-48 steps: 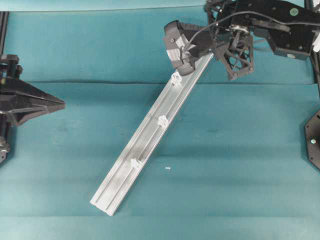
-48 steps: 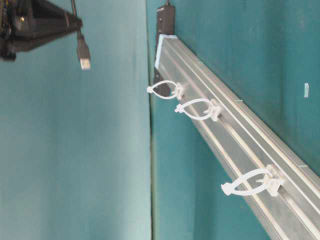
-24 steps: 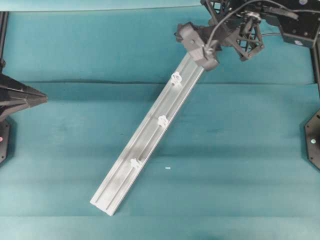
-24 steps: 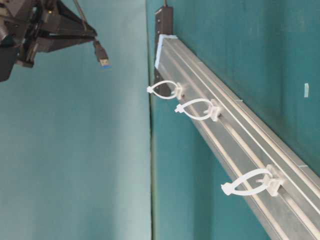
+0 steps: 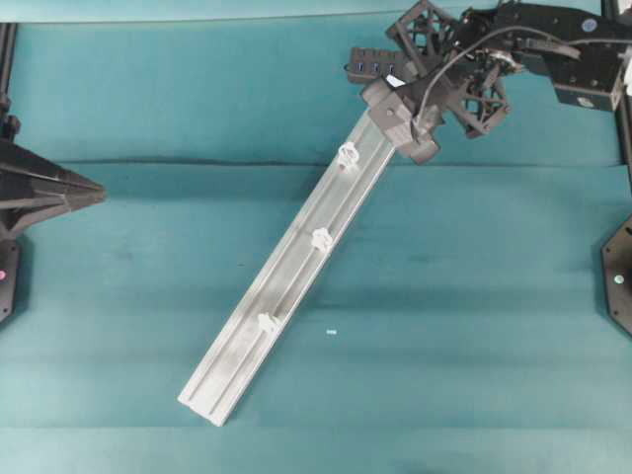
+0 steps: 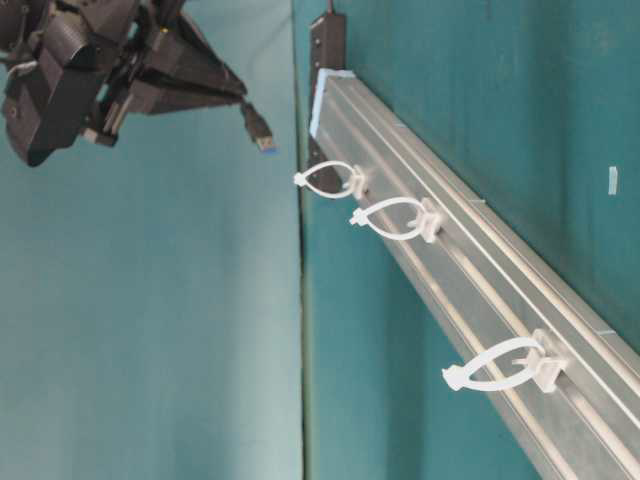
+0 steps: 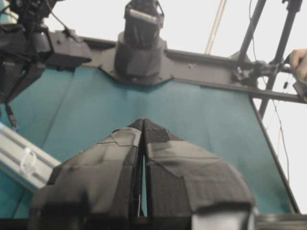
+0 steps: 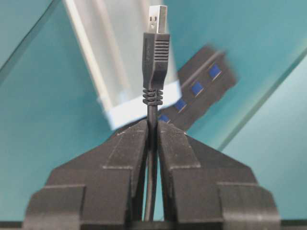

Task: Pass the USB cable through three rings with both arms.
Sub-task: 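Carry the plug up and thread it through the top ring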

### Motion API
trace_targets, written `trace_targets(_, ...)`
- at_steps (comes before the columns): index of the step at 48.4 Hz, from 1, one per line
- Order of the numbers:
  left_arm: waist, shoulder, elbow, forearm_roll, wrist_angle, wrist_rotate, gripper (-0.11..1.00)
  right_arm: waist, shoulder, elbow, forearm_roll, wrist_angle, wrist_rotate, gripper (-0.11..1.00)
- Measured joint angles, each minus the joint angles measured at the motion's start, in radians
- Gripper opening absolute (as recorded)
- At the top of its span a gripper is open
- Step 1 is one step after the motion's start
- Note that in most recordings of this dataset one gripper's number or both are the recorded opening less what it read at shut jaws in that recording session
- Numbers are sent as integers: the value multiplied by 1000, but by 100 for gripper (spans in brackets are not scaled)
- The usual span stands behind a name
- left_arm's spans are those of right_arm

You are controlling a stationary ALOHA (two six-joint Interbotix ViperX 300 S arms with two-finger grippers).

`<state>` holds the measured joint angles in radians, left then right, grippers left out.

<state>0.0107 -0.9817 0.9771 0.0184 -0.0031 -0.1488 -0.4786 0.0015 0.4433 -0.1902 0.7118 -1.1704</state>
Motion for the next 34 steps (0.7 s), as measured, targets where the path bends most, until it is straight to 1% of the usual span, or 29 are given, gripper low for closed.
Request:
trace_targets(4,-2,6,0,0,-15,0,-2,-5,12,6,11,-35,-29,12)
trace_targets(10,0,6,0,-2,-35,0,-2,-11,21,8,37,-49,-67,12)
trace_targets(18,0,6,0,-2,-38,-15,-1,-52,25,8,98,-61,-114,12)
trace_targets(24,0,8,0,0,-40,-40,-1,-81,26,9,140,-67,-186,12)
trace_targets(29,0,9,0,0,-38,-55,0,-97,29,8,201,-67,-273,12)
trace_targets(34,0,12,0,0,-38,-55,0,-123,34,2,299,-66,-350,12)
